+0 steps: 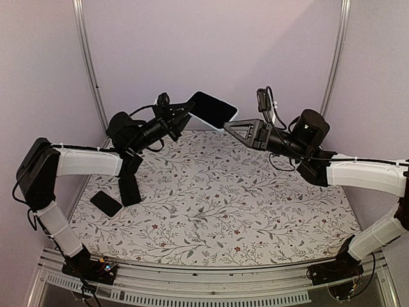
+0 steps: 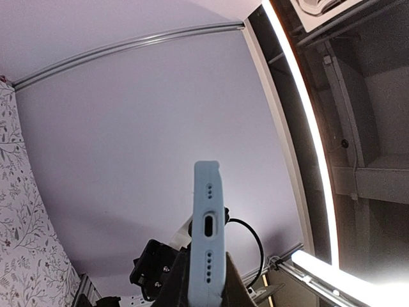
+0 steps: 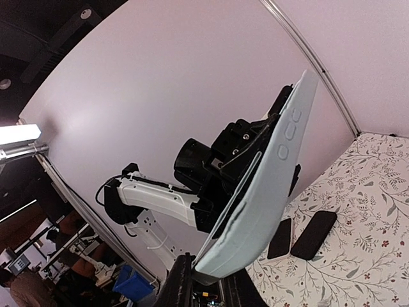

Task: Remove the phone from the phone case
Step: Remove the bottom left corner of the phone case from the phone.

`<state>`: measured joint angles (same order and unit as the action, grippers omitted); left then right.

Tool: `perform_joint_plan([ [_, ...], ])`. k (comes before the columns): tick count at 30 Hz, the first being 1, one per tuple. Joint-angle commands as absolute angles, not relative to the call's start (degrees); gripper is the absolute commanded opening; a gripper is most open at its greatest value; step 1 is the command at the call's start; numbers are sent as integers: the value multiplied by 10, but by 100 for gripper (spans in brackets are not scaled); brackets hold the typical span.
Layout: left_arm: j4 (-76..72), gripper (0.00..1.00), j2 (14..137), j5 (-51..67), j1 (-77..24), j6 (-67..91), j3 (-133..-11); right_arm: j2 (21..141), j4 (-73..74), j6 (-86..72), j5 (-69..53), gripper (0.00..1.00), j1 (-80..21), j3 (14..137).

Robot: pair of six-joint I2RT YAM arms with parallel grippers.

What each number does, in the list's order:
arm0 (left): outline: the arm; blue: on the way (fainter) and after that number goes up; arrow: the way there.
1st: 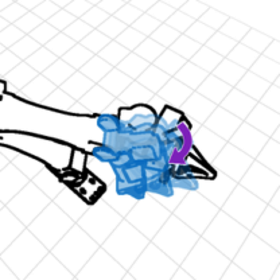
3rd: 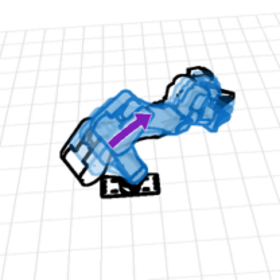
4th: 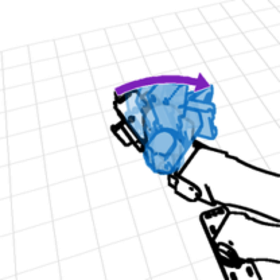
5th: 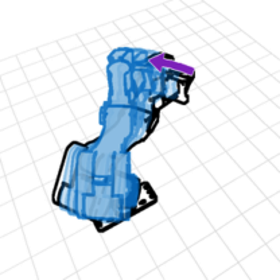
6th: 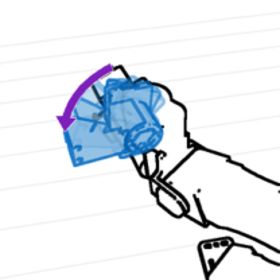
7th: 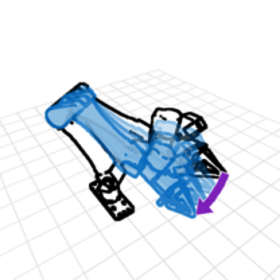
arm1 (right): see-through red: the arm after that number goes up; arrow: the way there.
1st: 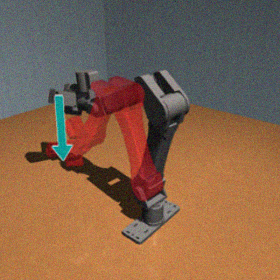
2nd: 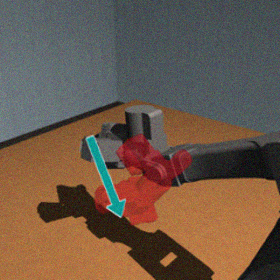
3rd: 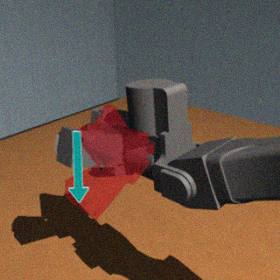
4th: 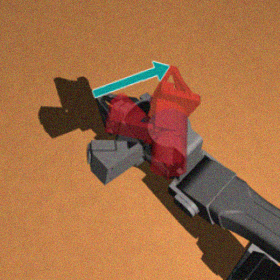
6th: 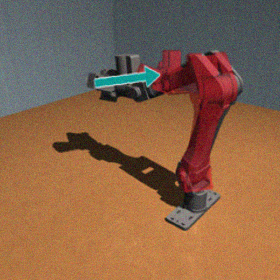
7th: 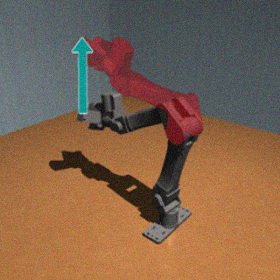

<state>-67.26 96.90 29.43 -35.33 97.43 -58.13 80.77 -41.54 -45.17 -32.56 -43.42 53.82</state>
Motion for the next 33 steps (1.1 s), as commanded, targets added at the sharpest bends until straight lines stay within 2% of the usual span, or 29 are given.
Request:
perform_joint_plan([
  [1, -716, 0, 979, 286, -364, 1015, -590, 815, -428, -408, -360, 10, -437, 569],
  [5, -710, 0, 988, 291, -373, 1061, -599, 807, -365, -317, -358, 4, -447, 586],
  [11, -676, 0, 980, 305, -383, 1104, -619, 802, -260, -182, -355, 4, -453, 625],
  [16, -664, 0, 980, 313, -388, 1117, -633, 810, -236, -129, -358, 2, -453, 643],
  [21, -673, 0, 983, 320, -395, 1125, -641, 826, -201, -86, -311, 0, -453, 656],
  [27, -669, 0, 986, 334, -395, 1100, -661, 859, -150, -71, -252, 0, -452, 686],
  [31, -653, 0, 983, 336, -394, 1053, -673, 882, -145, -120, -267, 0, -452, 695],
  [33, -650, 0, 979, 329, -391, 1034, -667, 884, -161, -149, -282, 5, -452, 685],
])
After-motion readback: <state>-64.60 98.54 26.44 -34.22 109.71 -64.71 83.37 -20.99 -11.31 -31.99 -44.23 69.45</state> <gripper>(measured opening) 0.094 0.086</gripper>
